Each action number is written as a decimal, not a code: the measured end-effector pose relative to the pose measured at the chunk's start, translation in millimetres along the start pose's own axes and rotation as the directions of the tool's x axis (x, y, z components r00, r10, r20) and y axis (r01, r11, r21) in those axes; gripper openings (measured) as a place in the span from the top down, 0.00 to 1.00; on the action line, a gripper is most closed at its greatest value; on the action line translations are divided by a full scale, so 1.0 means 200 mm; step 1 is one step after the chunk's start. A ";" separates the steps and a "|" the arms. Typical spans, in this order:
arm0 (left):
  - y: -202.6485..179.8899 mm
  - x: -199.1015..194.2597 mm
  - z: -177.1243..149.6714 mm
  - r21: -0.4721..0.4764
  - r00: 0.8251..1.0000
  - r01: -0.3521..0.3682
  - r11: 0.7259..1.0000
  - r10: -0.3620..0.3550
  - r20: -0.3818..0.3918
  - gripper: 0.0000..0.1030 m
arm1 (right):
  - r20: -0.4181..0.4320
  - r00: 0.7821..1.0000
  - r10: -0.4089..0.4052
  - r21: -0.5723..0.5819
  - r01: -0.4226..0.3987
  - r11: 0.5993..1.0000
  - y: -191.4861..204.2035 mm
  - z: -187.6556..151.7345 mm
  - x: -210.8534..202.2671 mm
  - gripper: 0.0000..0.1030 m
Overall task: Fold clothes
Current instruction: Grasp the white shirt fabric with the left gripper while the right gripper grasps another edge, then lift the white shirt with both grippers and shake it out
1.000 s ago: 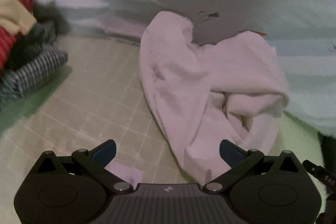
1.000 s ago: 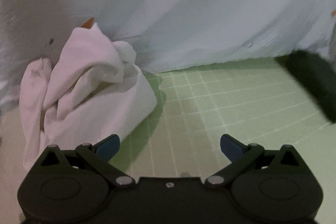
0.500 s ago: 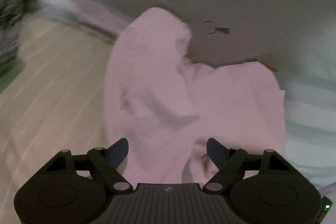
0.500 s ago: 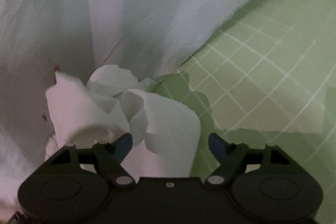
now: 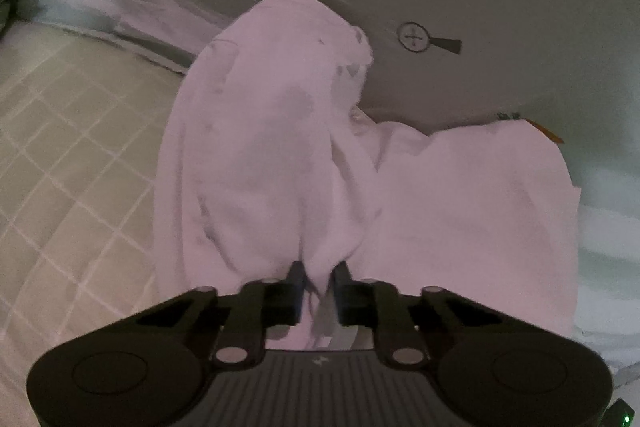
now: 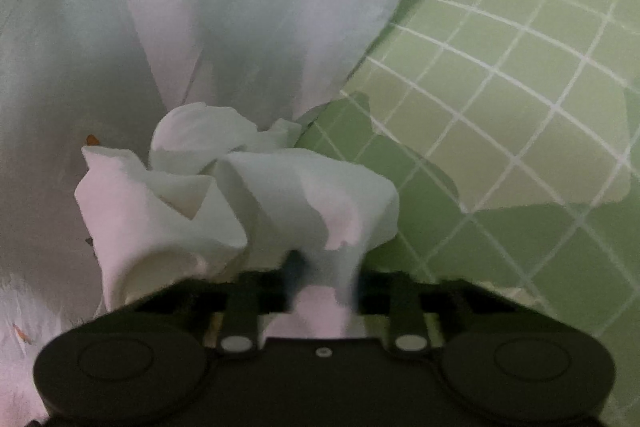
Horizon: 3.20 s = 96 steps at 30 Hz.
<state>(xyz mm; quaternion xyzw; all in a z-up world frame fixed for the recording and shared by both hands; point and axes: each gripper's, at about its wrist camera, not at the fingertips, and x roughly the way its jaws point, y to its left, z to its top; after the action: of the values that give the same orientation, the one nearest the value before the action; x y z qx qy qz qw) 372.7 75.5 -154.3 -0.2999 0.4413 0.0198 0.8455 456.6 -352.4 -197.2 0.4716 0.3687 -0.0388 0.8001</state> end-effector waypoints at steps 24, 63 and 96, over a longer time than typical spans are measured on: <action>0.45 -0.55 -0.60 -0.071 0.994 -0.033 0.997 0.025 -0.108 0.91 | 0.350 0.905 -0.244 -0.274 0.347 0.897 -0.20 -0.41 -1.25 0.98; 0.22 0.08 0.08 0.151 0.999 0.004 0.988 0.004 -0.050 0.24 | 0.173 0.864 -0.473 -0.207 0.501 0.840 -0.22 -0.31 -0.87 0.25; 0.72 -1.04 -0.55 -0.241 0.978 -0.080 0.967 0.123 0.167 0.92 | 0.573 0.773 -0.271 -0.244 0.476 0.845 -0.14 -0.49 -1.75 0.93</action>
<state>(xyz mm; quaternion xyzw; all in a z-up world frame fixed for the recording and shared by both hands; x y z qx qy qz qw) 121.9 185.2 -114.0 -0.3710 0.3723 0.1419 0.8388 137.1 -390.2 -25.8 0.1966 0.2278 -0.2540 0.9192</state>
